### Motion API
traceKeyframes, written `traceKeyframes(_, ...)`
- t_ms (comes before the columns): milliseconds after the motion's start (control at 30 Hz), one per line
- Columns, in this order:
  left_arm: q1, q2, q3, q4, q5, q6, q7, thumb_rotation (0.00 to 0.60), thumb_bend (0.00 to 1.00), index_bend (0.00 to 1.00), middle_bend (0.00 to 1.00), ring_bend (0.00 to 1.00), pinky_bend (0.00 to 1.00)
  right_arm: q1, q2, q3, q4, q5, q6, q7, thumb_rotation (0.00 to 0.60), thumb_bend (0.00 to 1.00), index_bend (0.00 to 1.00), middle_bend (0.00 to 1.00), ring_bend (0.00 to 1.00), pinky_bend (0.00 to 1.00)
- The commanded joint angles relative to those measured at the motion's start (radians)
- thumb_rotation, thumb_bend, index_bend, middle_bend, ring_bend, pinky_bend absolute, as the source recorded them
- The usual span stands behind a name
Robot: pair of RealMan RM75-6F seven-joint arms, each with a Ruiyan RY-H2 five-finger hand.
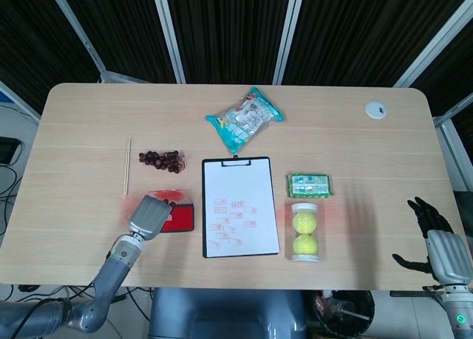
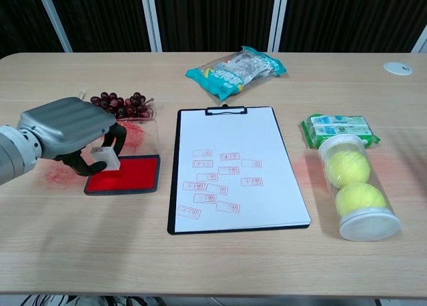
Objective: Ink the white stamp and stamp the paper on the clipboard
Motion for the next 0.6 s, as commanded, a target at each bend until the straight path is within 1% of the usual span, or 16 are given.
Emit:
traceKeyframes(33,-0.001,-0.002,0.003,0.003,-0.003,-0.003,0.002,0.600,0.42,0.61,0.66,0.94,1.00,0.000,0.000,0.000,0.000,0.001,0.000,0.000,0.600,0.15,0.00,0.00,0.00,0.13)
traceKeyframes(233,0.000,-0.010,0.012,0.018,-0.006,-0.010,0.002,0.600,0.42,0.64,0.69,0.94,1.00,0.000,0.000,0.000,0.000,0.001,0.000,0.000,0.600,0.15,0.00,0.00,0.00,0.13)
traceKeyframes(600,-0.001,-0.025,0.016,0.036,-0.006,-0.015,-0.001,0.600,0.42,0.65,0.70,0.94,1.00,0.000,0.000,0.001,0.001,0.000,0.001,0.002,0.600,0.15,0.00,0.00,0.00,0.13)
